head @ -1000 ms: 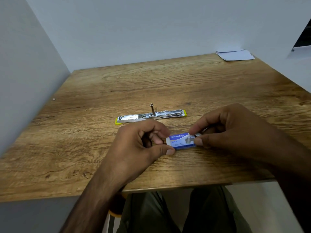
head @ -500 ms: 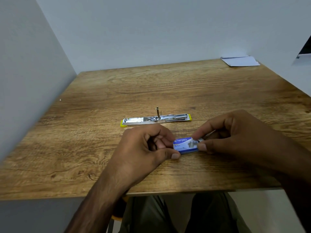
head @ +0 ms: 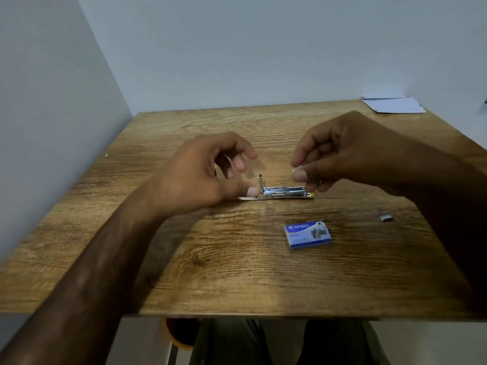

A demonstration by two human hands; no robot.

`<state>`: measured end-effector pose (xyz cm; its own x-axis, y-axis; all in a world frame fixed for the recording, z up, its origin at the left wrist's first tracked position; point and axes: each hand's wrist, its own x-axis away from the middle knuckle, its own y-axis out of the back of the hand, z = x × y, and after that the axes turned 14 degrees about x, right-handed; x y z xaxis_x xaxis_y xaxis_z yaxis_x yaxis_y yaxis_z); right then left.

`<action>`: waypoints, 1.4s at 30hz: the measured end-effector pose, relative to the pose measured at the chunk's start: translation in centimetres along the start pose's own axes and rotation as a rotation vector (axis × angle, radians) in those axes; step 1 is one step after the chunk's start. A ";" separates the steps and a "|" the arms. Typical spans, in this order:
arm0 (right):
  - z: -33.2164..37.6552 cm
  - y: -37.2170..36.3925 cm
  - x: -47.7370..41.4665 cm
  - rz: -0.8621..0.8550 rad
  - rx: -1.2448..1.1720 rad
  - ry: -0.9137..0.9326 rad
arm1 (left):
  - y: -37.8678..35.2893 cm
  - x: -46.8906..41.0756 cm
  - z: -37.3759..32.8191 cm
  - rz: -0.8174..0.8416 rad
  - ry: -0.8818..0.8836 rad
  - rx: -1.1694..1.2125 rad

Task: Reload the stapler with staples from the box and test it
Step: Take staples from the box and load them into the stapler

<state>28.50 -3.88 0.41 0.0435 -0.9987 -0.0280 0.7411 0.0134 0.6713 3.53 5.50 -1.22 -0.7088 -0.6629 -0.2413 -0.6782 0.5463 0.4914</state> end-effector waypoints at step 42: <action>-1.0 -2.2 -2.1 0.044 0.494 0.080 | -2.9 -2.2 2.6 0.153 -0.022 -0.224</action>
<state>27.45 -1.73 -1.68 0.1331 -0.9905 -0.0352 0.3324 0.0111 0.9431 6.54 6.71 -4.30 -0.8054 -0.5687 -0.1668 -0.5047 0.5106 0.6961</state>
